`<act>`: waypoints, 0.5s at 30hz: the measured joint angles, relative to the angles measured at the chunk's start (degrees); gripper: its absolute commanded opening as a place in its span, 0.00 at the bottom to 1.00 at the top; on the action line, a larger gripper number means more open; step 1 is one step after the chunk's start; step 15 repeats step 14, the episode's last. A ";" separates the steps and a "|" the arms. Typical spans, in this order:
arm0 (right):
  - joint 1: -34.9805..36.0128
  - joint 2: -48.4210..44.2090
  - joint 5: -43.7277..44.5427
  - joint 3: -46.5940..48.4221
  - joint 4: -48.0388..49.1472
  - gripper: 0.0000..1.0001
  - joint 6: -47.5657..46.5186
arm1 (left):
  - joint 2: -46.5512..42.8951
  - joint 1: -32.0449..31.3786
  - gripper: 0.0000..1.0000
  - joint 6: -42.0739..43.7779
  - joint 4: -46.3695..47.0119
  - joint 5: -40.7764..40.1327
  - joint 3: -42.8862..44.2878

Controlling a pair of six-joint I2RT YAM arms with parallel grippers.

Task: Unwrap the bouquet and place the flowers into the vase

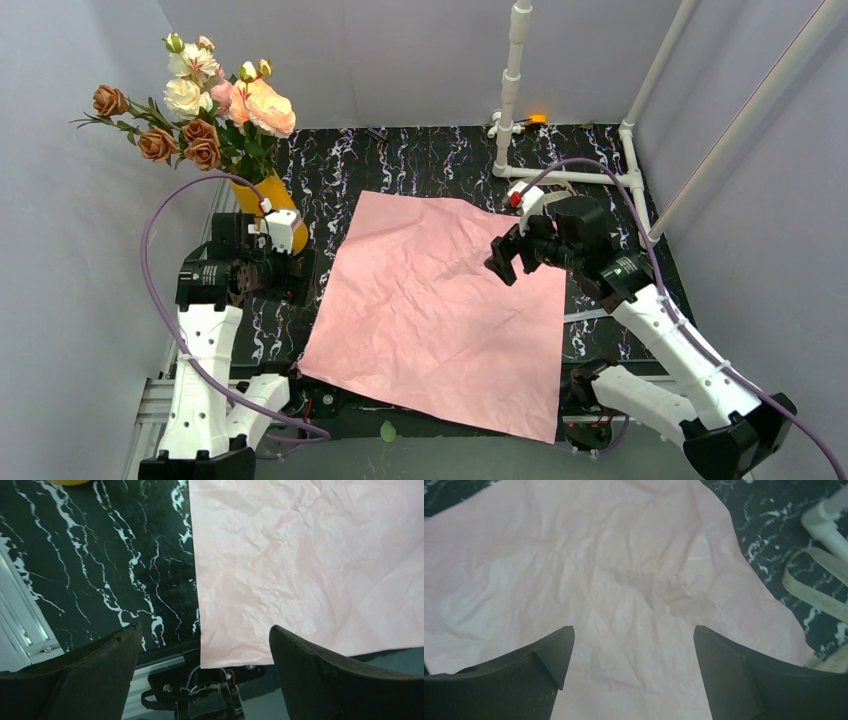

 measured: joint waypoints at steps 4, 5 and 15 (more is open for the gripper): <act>-1.73 -4.42 6.45 -5.77 -0.37 0.98 -1.81 | -1.95 0.00 0.98 -1.95 3.32 -2.95 -0.52; -2.58 -4.92 7.23 -6.82 -0.79 0.98 -1.86 | -2.08 0.00 0.98 -2.71 4.04 -3.93 -0.52; -8.37 -6.25 7.43 -10.01 -1.27 0.98 -1.64 | -0.50 2.08 0.98 -8.07 9.84 -7.45 -5.84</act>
